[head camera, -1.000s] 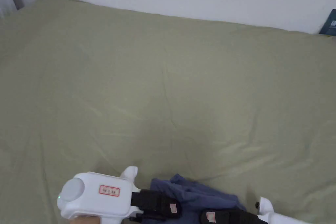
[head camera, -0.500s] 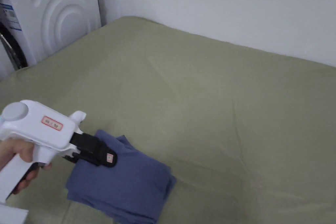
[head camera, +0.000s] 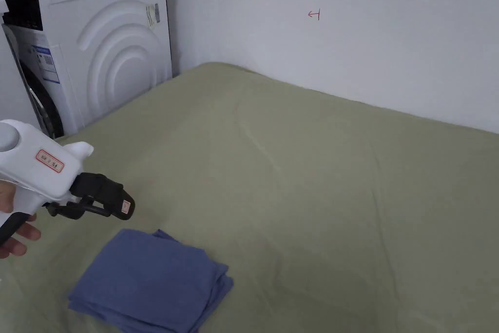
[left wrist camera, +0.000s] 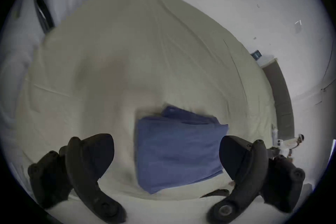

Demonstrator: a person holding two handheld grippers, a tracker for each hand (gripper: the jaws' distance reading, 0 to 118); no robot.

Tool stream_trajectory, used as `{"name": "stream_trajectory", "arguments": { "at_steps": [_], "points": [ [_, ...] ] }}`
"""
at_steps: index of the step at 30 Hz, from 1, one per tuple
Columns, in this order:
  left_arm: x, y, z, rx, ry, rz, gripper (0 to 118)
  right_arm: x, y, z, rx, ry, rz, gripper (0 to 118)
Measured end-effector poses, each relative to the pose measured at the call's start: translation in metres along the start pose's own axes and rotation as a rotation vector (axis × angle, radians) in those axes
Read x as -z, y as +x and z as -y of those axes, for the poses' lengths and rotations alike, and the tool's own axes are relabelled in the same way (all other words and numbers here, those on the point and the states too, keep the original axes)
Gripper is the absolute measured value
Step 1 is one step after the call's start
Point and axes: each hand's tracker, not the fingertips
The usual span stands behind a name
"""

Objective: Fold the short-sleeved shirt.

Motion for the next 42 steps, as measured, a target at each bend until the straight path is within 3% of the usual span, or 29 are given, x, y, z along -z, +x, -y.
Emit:
{"name": "stream_trajectory", "arguments": {
  "at_steps": [3, 4, 5, 6, 7, 8, 10, 12, 14, 15, 16, 20, 21, 22, 23, 26, 32, 42],
  "points": [
    [-0.019, 0.009, 0.018, -0.056, 0.075, 0.012, 114, -0.014, -0.01, 0.001, -0.051, 0.016, 0.004, 4],
    [-0.023, 0.019, 0.026, -0.055, 0.084, 0.022, 96, -0.019, -0.016, 0.001, -0.073, 0.028, 0.003, 4],
    [-0.029, 0.036, 0.038, -0.051, 0.152, 0.026, 64, -0.027, -0.024, 0.0, -0.111, 0.052, 0.003, 4],
    [-0.032, 0.054, 0.049, -0.036, 0.206, 0.03, 22, -0.033, -0.031, -0.001, -0.141, 0.07, 0.013, 4],
    [-0.04, 0.089, 0.068, -0.014, 0.266, 0.037, 0, -0.041, -0.042, -0.002, -0.191, 0.1, 0.033, 4],
    [-0.039, 0.109, 0.077, 0.011, 0.305, 0.023, 0, -0.05, -0.054, -0.003, -0.255, 0.149, 0.091, 4],
    [-0.038, 0.165, 0.105, 0.035, 0.377, 0.023, 0, -0.065, -0.075, -0.004, -0.329, 0.232, 0.117, 4],
    [-0.021, 0.208, 0.127, 0.126, 0.457, -0.003, 0, -0.081, -0.106, -0.002, -0.471, 0.367, 0.235, 4],
    [-0.017, 0.258, 0.152, 0.16, 0.537, 0.107, 0, -0.093, -0.134, 0.004, -0.599, 0.469, 0.351, 4],
    [-0.021, 0.309, 0.173, 0.174, 0.563, 0.109, 0, -0.098, -0.149, 0.009, -0.683, 0.532, 0.446, 4],
    [-0.021, 0.334, 0.184, 0.216, 0.598, 0.099, 0, -0.1, -0.162, 0.014, -0.749, 0.563, 0.476, 4],
    [-0.028, 0.44, 0.237, 0.398, 0.777, -0.025, 0, -0.115, -0.205, 0.041, -0.917, 0.838, 0.687, 4],
    [-0.03, 0.458, 0.247, 0.421, 0.815, -0.047, 0, -0.116, -0.213, 0.047, -0.946, 0.914, 0.787, 4],
    [-0.031, 0.474, 0.257, 0.433, 0.851, -0.074, 0, -0.115, -0.218, 0.051, -0.948, 0.956, 0.884, 4],
    [-0.032, 0.485, 0.256, 0.457, 0.86, -0.077, 0, -0.117, -0.22, 0.051, -0.943, 0.963, 0.904, 4],
    [-0.033, 0.518, 0.275, 0.479, 0.946, -0.099, 0, -0.127, -0.221, 0.056, -0.919, 0.998, 0.817, 4],
    [-0.028, 0.535, 0.273, 0.515, 0.965, -0.128, 0, -0.135, -0.223, 0.063, -0.948, 1.028, 0.867, 4],
    [-0.037, 0.518, 0.265, 0.475, 0.982, -0.136, 0, -0.139, -0.22, 0.065, -0.935, 1.03, 0.864, 5]
  ]
}}
